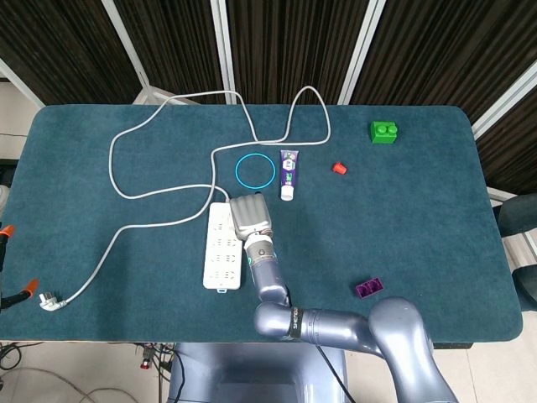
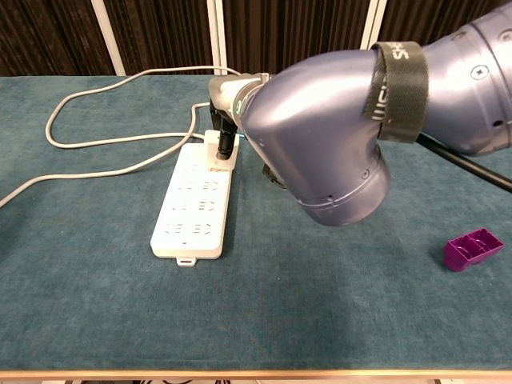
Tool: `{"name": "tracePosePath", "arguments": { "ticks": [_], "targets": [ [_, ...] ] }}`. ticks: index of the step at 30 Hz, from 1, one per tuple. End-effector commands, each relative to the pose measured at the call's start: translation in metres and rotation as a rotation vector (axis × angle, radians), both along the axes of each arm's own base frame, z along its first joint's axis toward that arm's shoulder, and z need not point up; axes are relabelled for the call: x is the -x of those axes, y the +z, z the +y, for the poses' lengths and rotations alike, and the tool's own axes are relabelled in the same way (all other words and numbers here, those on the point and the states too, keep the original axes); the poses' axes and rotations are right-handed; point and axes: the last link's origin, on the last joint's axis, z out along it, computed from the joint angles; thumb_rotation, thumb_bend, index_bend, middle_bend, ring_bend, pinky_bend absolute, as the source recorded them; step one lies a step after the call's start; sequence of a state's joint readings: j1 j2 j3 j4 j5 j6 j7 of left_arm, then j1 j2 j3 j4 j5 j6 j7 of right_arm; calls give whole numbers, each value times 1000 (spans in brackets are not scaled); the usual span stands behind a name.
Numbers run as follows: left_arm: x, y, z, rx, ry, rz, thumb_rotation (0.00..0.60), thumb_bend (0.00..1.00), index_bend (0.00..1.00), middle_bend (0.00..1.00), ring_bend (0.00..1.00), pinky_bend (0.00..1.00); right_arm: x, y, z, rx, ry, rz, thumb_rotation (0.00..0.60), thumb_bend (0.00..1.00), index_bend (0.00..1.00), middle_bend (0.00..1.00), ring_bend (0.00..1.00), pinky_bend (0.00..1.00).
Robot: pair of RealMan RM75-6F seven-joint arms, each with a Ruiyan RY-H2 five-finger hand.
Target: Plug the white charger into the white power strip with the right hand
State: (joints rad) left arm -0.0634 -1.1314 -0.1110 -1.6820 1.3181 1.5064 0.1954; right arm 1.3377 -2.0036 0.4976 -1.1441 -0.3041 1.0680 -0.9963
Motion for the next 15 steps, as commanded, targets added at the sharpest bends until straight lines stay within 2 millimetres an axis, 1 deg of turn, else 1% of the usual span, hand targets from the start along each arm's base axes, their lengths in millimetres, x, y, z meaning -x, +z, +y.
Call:
{"name": "tracePosePath", "arguments": {
  "ticks": [1,15],
  "targets": [
    [0,0,0,0,1,0,600,154,102,0,0,0,1,0,0,0,-1,1,600,470,719,566,544,344],
    [0,0,0,0,0,2,600,154,102,0,0,0,1,-2,1,-5,7,3,600,471,724,566,544,344]
  ]
}}
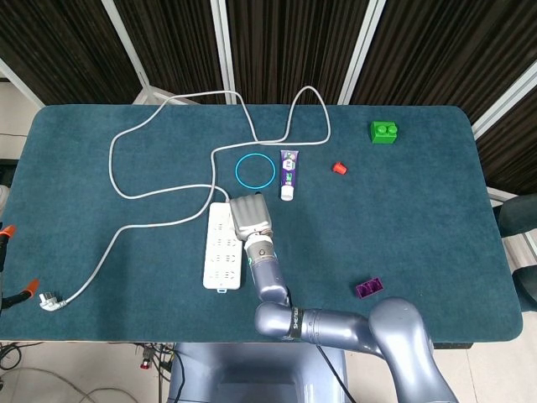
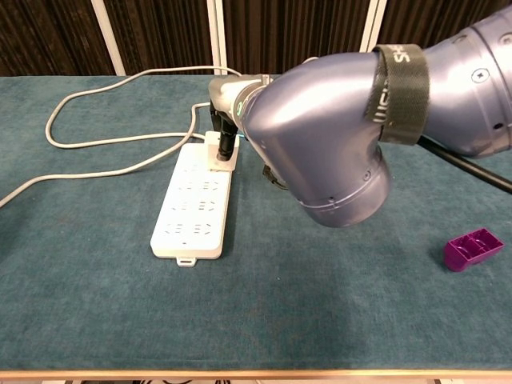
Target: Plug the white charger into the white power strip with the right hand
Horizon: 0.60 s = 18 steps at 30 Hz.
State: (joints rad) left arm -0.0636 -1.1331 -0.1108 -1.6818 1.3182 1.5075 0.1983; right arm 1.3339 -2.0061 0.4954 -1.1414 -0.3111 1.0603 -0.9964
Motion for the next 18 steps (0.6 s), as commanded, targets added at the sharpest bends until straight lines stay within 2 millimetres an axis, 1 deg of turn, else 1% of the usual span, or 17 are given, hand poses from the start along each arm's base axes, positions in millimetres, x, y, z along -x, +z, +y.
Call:
{"name": "tracePosePath", "arguments": {
  "ticks": [1,12,18],
  "targets": [
    [0,0,0,0,0,0,600,153,102,0,0,0,0,-1,0,-1,2,0,600,471,724,566,544,344],
    [0,1,0,-1,2,-2,600,154,102,0,0,0,-5,-6,3,-6,19,10,600,471,728,566,544,344],
    [1,1,0,-2,3,-3,600,154,102,0,0,0,-11,-8,6,-2,46,22,600,470,734,566,544,344]
  ]
}}
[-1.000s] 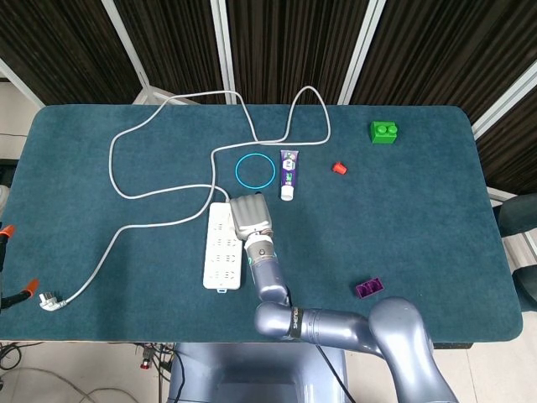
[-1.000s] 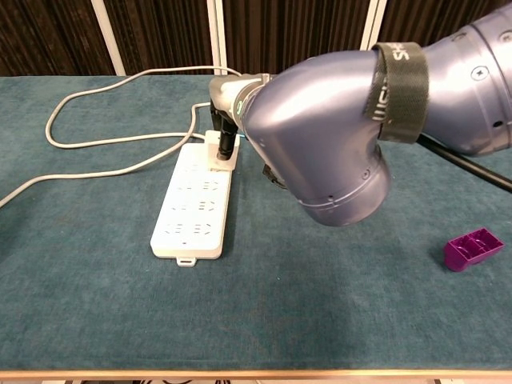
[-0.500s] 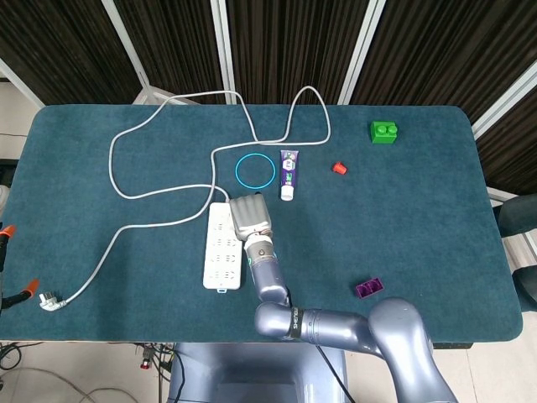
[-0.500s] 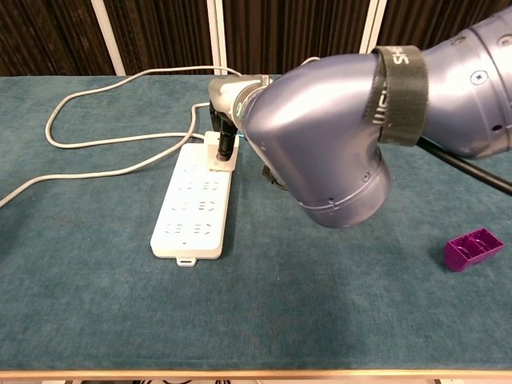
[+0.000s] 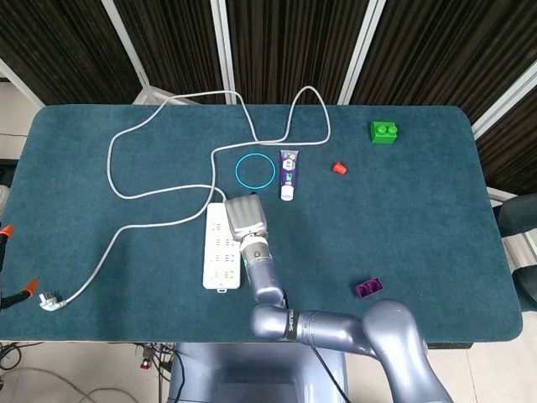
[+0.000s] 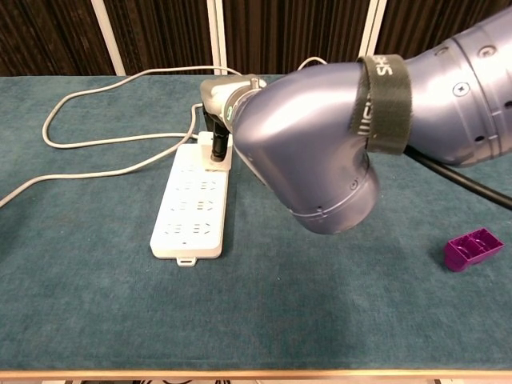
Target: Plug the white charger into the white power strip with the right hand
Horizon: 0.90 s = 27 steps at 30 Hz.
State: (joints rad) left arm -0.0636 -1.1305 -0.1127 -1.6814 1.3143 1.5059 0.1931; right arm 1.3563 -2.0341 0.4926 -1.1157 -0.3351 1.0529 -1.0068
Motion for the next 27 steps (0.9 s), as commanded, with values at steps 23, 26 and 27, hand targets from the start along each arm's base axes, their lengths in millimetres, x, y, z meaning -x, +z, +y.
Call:
{"name": "tracePosePath", "arguments": {
  "ticks": [23,26,27],
  "targets": [
    [1,1,1,1,3,1,600,154,102,0,0,0,-10,-12,0,-14,25,56,600,471,742,568,544,344],
    [1,0,1,5,3,1,600,154,102,0,0,0,-7,-12,-2,-17,7,51,600,471,742,568,544,344],
    [0,0,1,5,1,2,600,154,102,0,0,0,-6,-12,-3,-19,0,49,600,471,742,567,544,344]
  ]
}}
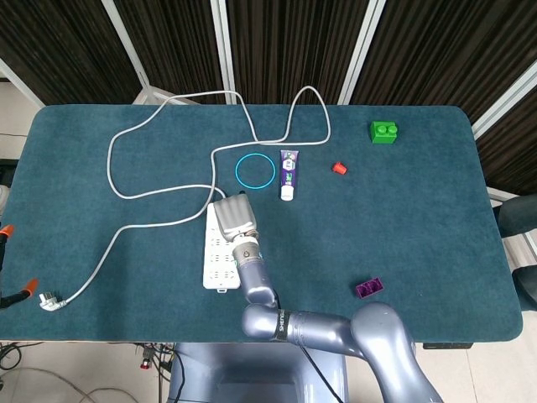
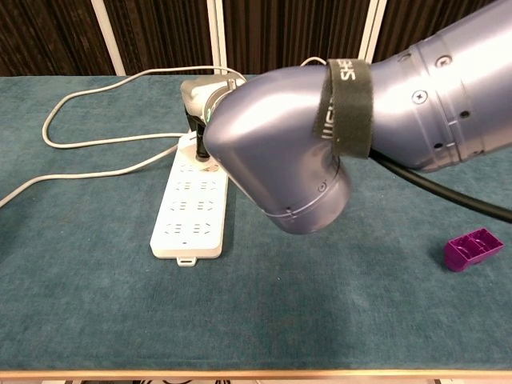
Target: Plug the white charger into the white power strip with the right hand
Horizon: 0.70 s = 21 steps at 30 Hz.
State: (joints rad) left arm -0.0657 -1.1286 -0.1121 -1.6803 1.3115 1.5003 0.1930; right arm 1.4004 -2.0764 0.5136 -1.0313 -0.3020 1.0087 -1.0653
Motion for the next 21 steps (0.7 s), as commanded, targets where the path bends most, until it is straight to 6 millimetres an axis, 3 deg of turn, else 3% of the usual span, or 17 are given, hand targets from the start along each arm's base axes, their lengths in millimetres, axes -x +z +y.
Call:
{"name": "tracePosePath", "arguments": {
  "ticks": [1,21],
  "targets": [
    [0,0,0,0,-2,0,600,154,102,0,0,0,3,1,-2,-2,-13,-3,600,471,742,567,544,344],
    [-1,-2,0,8,-3,5,600,154,102,0,0,0,12,-3,0,-32,-16,-28,600,471,754,569,544,344]
  ]
}}
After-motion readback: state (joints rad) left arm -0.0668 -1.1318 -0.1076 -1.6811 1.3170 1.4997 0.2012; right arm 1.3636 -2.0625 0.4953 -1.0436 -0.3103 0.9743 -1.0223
